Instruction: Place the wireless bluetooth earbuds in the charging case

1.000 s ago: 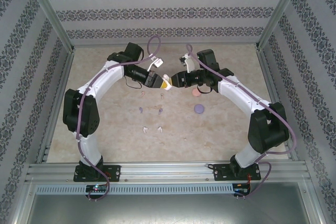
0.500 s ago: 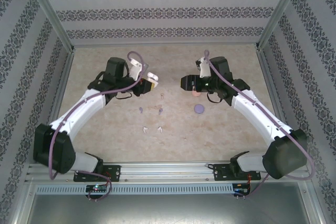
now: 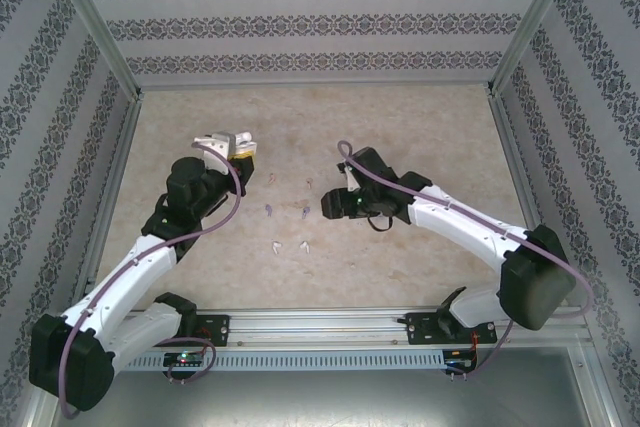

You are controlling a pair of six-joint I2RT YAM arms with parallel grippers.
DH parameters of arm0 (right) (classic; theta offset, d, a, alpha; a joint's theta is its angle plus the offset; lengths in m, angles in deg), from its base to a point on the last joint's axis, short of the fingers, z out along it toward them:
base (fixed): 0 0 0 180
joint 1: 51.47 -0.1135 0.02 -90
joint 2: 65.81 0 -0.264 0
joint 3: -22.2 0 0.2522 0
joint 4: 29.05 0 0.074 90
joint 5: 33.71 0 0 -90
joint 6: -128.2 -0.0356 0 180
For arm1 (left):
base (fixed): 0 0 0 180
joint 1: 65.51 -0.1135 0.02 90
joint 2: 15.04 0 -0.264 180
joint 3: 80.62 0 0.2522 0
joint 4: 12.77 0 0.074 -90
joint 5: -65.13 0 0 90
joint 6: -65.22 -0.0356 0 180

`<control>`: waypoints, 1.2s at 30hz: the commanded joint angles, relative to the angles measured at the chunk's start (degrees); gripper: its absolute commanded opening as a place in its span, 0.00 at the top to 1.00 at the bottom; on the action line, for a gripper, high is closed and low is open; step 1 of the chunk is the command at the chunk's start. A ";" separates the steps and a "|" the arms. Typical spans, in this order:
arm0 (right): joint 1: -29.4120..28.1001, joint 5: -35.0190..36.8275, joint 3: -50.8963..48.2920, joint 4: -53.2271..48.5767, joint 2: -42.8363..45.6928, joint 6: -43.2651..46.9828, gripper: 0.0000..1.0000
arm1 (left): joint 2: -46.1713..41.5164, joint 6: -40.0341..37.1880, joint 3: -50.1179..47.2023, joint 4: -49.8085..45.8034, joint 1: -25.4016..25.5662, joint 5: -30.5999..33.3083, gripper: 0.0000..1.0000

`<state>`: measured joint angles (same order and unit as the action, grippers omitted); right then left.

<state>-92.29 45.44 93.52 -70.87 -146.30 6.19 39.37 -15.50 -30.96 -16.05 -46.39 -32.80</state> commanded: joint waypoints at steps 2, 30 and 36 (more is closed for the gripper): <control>-5.94 4.07 2.06 1.07 -3.00 -6.11 0.37 | -0.61 2.55 -1.99 7.39 0.40 6.40 1.00; -23.03 19.97 27.76 -10.43 -34.91 -30.94 0.46 | 0.61 8.92 0.04 19.16 -7.37 21.04 1.00; -23.14 19.71 31.12 -12.57 -38.39 -32.41 0.48 | 0.69 9.71 0.14 18.50 -7.85 21.08 1.00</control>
<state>-114.74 63.45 122.39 -80.22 -183.15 -24.30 40.94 -7.67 -32.42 0.10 -53.58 -12.58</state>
